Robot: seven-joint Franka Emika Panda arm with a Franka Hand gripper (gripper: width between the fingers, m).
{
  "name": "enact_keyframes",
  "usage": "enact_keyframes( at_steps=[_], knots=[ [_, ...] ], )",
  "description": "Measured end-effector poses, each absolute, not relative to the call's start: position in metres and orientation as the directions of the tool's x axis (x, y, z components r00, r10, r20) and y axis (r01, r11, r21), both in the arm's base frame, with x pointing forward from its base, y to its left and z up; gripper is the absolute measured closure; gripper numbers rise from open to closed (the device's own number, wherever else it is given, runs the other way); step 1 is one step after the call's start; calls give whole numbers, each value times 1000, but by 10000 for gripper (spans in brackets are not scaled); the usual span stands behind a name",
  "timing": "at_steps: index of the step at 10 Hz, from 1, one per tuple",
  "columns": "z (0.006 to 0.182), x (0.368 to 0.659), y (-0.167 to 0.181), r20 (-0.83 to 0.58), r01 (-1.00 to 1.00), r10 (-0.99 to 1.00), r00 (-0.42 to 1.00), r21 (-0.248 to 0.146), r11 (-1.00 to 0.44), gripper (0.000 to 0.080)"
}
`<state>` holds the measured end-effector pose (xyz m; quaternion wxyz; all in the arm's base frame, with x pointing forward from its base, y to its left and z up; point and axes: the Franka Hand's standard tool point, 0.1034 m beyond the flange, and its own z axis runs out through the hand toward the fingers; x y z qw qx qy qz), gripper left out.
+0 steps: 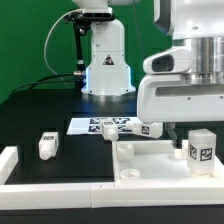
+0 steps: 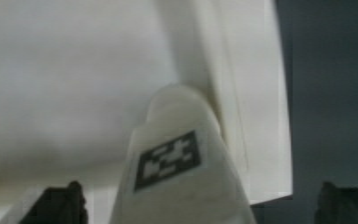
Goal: Assemble one leg
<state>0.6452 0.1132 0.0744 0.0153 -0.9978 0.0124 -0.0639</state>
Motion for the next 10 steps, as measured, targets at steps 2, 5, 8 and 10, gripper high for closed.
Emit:
enact_keyframes(
  at_steps=[2, 5, 8, 10],
  knots=[
    [73, 645, 113, 140, -26, -30, 990, -33, -999, 180],
    [72, 645, 113, 132, -168, -174, 976, -53, -984, 510],
    [71, 644, 110, 123, -488, -495, 860, -88, -868, 515],
    [70, 644, 105, 66, -733, -744, 665, -134, -667, 515]
  ],
)
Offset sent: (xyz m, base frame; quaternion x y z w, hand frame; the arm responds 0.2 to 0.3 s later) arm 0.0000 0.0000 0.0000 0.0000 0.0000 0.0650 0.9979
